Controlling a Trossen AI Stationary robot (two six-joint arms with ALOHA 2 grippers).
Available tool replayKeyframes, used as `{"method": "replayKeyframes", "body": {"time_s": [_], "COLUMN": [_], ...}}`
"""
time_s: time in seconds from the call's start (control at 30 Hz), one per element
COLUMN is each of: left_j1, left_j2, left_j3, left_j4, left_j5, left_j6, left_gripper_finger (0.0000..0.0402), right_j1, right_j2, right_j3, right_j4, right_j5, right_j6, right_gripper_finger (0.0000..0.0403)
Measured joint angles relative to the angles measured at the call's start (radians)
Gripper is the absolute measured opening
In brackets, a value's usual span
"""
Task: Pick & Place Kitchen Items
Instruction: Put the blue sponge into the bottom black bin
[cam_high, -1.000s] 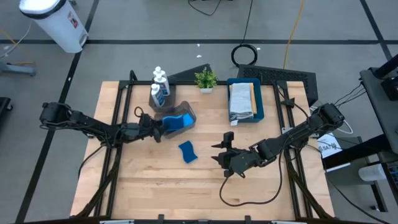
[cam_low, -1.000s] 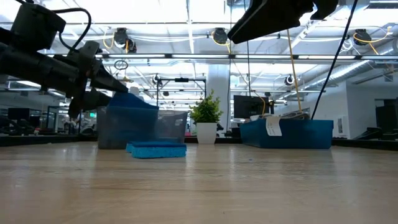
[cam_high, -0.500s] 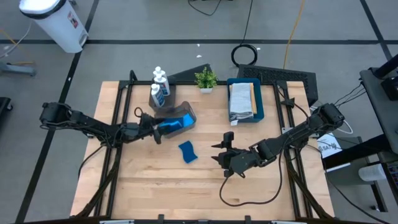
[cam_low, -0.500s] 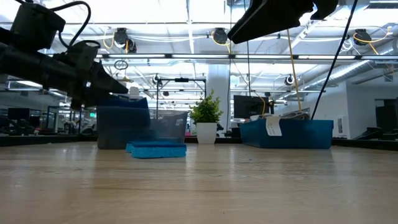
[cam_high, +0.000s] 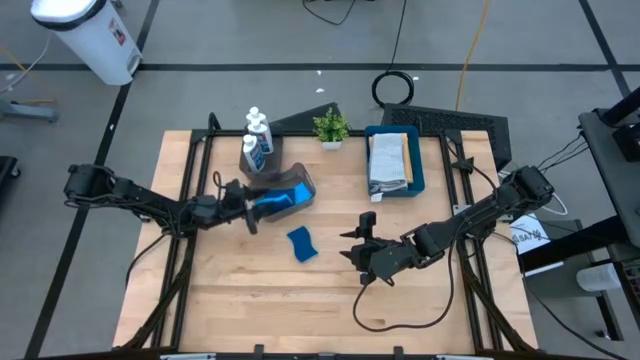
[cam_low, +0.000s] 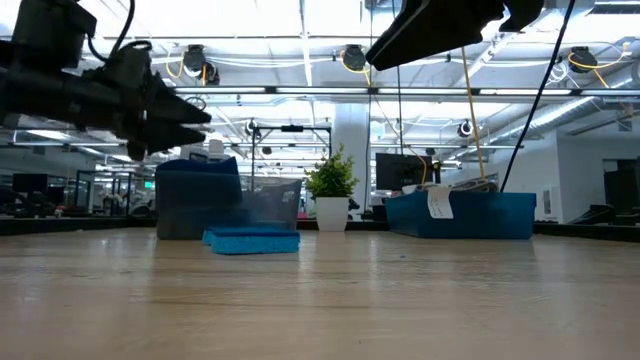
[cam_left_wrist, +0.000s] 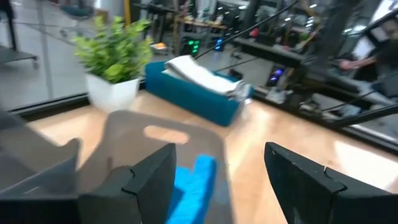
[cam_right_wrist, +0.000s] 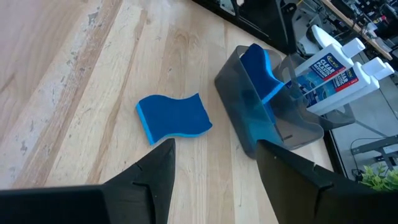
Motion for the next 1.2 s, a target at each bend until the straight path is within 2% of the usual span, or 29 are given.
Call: {"method": "replayKeyframes", "body": {"time_s": [0.27, 0.37, 0.5, 0.6, 0.77, 0.87, 1.03, 1.2], "left_j1": [-0.061, -0.089, -0.125, -0.144, -0.149, -0.144, -0.142, -0.14], "left_j2": [0.0, 0.0, 0.0, 0.0, 0.0, 0.012, 0.013, 0.013], "left_j3": [0.014, 0.015, 0.049, 0.121, 0.283, 0.342, 0.343, 0.333], "left_j4": [0.035, 0.033, -0.009, -0.165, -0.611, -0.779, -0.813, -0.821], "left_j5": [0.054, 0.1, 0.105, 0.105, 0.097, 0.078, 0.062, -0.035], "left_j6": [0.084, 0.112, 0.113, 0.105, 0.029, -0.03, -0.062, -0.054], "left_gripper_finger": [0.0251, 0.025, 0.025, 0.025, 0.025, 0.025, 0.025, 0.025], "right_j1": [0.0, 0.0, -0.001, -0.006, -0.013, -0.013, -0.012, -0.012], "right_j2": [0.0, 0.0, 0.0, 0.0, 0.0, 0.0, 0.0, 0.0], "right_j3": [0.0, 0.0, 0.0, 0.0, 0.0, 0.0, 0.0, 0.0], "right_j4": [0.001, 0.004, 0.006, 0.006, 0.006, 0.006, 0.006, 0.006], "right_j5": [0.0, 0.0, 0.0, -0.001, 0.0, -0.001, -0.001, -0.001], "right_j6": [0.0, 0.0, 0.0, 0.0, 0.008, 0.008, 0.008, 0.008], "right_gripper_finger": [0.0196, 0.0196, 0.0196, 0.0196, 0.0196, 0.0196, 0.0196, 0.0196]}}
